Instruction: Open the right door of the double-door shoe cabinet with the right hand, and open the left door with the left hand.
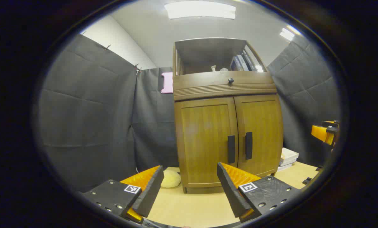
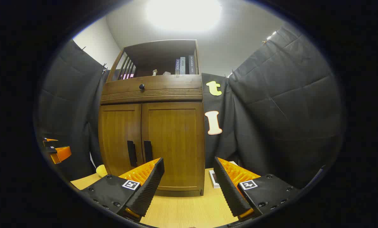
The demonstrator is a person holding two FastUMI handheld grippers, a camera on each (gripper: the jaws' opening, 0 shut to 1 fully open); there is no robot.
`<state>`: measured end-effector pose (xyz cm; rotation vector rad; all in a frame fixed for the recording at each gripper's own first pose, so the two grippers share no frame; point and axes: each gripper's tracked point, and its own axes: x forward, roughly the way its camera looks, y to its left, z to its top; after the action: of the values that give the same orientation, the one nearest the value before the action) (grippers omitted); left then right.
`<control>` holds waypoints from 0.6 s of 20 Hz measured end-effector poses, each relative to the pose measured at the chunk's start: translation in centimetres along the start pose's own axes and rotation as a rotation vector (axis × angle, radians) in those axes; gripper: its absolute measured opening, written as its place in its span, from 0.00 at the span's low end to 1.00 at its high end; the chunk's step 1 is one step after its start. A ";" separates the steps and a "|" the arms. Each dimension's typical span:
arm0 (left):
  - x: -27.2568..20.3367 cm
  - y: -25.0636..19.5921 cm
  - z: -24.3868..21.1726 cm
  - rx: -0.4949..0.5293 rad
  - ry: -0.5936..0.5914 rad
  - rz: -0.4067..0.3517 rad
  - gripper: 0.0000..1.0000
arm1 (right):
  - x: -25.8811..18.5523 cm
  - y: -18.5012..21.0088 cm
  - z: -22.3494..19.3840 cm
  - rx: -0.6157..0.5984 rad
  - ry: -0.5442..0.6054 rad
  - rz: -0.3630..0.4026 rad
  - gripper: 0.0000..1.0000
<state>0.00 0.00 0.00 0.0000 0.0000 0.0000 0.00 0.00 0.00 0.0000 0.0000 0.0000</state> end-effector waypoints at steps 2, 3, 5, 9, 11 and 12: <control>0.1 0.0 0.0 0.008 -0.003 -0.002 0.99 | 0.0 0.2 -0.2 0.001 0.005 0.005 0.98; 0.1 0.0 0.0 0.011 -0.004 -0.003 0.99 | 0.0 0.3 -0.2 0.000 0.007 0.007 0.98; 0.0 -0.1 0.0 0.009 -0.003 -0.005 0.99 | 0.1 0.4 -0.2 -0.004 0.009 0.007 0.98; -0.1 0.0 0.2 0.011 -0.008 -0.008 0.99 | 0.1 0.5 -0.2 -0.006 0.011 0.009 0.98; -0.1 0.0 0.3 0.013 -0.012 -0.010 0.99 | 0.1 0.6 -0.2 -0.011 0.009 0.009 0.98; -0.1 0.0 0.3 0.012 -0.011 -0.010 0.99 | 0.1 0.7 -0.2 -0.014 0.007 0.011 0.98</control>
<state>-0.11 -0.03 0.30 0.0124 -0.0115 -0.0099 0.06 0.65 -0.15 -0.0139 0.0074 0.0106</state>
